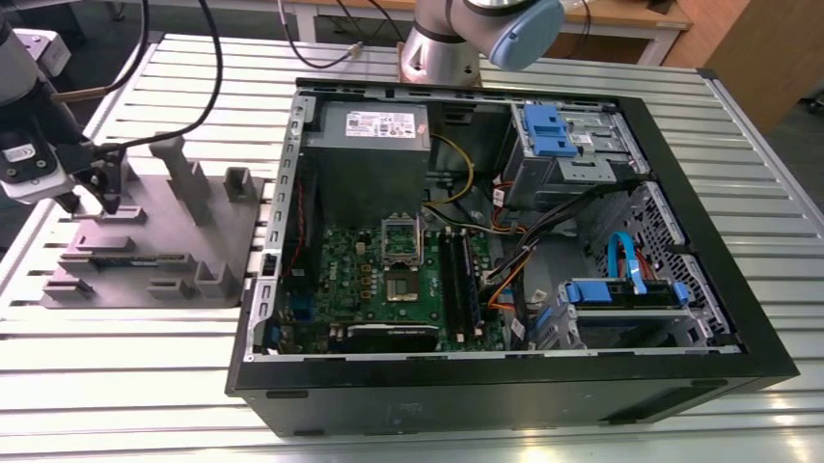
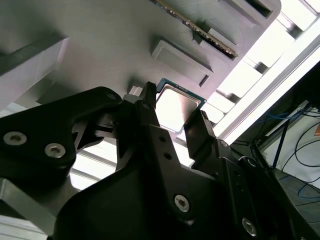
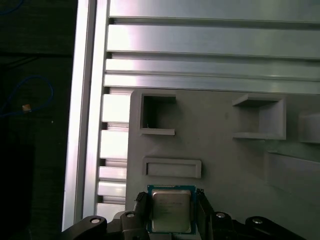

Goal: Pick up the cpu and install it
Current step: 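Pick up the cpu and move it towards the insertion slot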

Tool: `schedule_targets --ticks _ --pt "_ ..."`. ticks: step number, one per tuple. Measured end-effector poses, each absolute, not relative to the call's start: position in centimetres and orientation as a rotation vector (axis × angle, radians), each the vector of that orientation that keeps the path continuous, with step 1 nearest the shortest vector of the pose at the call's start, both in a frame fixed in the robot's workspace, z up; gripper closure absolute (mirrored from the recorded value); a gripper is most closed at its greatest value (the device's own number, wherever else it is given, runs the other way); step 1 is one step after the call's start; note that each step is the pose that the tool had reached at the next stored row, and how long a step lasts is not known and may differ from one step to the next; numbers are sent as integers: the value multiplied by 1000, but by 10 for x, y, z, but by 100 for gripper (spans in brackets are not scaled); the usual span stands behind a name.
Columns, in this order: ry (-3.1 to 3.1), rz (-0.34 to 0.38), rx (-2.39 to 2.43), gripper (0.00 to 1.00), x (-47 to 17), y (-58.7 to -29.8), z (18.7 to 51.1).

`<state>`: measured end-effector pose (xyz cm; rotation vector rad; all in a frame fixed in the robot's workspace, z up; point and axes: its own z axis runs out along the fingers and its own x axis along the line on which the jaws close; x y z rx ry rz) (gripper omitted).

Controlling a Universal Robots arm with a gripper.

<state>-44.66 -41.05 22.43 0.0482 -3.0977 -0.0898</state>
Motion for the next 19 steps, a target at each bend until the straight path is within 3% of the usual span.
schedule_targets --ticks 19 --pt "-3098 -90 48 53 -447 -411 240"
